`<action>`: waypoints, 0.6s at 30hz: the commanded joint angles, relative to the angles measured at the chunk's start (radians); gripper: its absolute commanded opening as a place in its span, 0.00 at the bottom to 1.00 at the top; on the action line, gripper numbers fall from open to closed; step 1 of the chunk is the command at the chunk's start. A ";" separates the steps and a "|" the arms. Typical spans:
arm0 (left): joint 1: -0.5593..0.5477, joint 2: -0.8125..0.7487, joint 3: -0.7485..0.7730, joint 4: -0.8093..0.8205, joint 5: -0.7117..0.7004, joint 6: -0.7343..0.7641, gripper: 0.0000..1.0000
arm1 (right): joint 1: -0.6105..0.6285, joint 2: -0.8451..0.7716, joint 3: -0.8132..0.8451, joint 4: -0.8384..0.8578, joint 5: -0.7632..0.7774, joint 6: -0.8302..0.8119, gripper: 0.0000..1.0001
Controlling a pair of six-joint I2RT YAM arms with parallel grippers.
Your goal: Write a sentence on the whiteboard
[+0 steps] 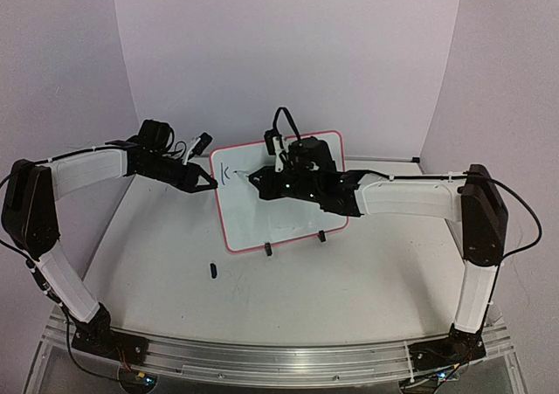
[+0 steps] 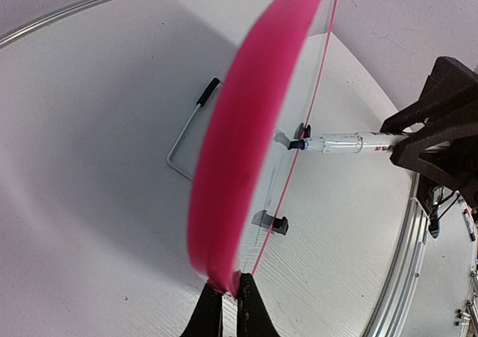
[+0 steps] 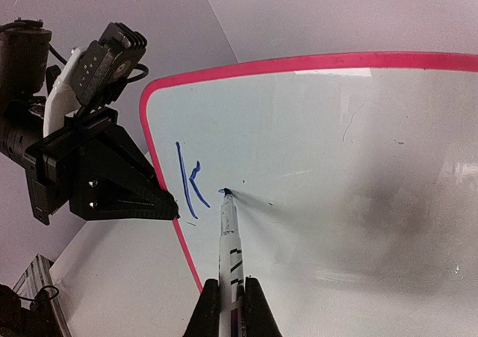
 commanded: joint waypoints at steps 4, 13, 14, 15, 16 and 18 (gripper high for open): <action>-0.032 0.011 0.015 -0.037 -0.045 0.040 0.00 | -0.018 -0.048 0.001 0.004 0.051 -0.010 0.00; -0.033 0.010 0.016 -0.039 -0.047 0.043 0.00 | -0.018 -0.051 0.001 0.032 0.029 -0.020 0.00; -0.033 0.011 0.017 -0.039 -0.048 0.043 0.00 | -0.019 -0.049 0.002 0.035 0.027 -0.021 0.00; -0.035 0.011 0.017 -0.039 -0.048 0.042 0.00 | -0.019 -0.049 0.002 0.037 0.024 -0.020 0.00; -0.035 0.012 0.017 -0.040 -0.048 0.044 0.00 | -0.019 -0.048 0.003 0.042 0.020 -0.020 0.00; -0.035 0.012 0.017 -0.041 -0.050 0.044 0.00 | -0.018 -0.048 0.001 0.047 0.017 -0.021 0.00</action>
